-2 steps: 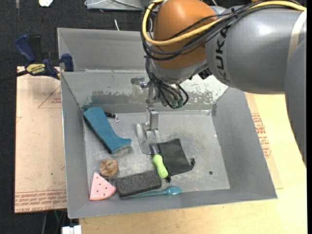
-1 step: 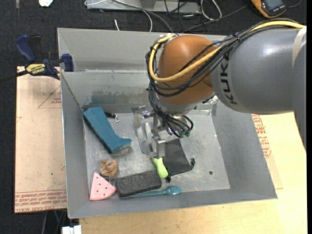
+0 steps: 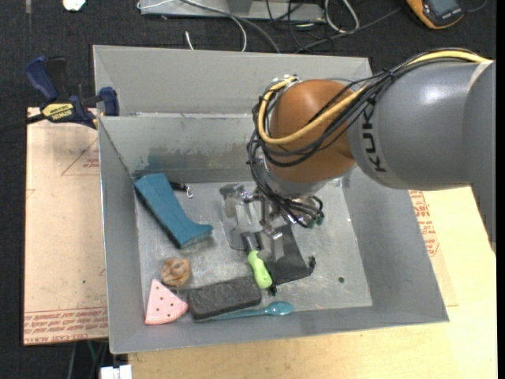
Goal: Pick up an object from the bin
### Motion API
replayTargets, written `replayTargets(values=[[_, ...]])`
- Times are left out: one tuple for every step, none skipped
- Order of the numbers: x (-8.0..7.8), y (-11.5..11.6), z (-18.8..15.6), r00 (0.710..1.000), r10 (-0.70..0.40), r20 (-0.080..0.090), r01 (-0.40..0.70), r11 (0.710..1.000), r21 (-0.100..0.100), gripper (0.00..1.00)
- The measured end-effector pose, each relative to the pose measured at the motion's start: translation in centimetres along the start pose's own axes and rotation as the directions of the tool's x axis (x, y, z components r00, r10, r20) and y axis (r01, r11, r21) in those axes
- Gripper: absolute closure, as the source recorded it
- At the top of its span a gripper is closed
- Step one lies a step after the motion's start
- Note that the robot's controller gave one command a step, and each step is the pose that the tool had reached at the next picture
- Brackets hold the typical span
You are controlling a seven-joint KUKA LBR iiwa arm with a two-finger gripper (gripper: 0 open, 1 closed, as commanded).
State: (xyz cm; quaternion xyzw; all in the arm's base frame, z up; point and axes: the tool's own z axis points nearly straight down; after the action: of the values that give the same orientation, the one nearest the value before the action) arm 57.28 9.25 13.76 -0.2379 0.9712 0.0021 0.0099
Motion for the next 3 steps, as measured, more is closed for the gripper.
replayTargets(values=[[6.4,0.4,2.5,1.0,-0.012,-0.011,0.012,1.0,-0.004,0.0],[8.1,-1.1,0.6,1.0,-0.014,-0.021,0.014,1.0,-0.01,0.0],[5.6,-3.0,-1.3,0.988,-0.155,-0.008,0.155,0.988,-0.005,0.0]])
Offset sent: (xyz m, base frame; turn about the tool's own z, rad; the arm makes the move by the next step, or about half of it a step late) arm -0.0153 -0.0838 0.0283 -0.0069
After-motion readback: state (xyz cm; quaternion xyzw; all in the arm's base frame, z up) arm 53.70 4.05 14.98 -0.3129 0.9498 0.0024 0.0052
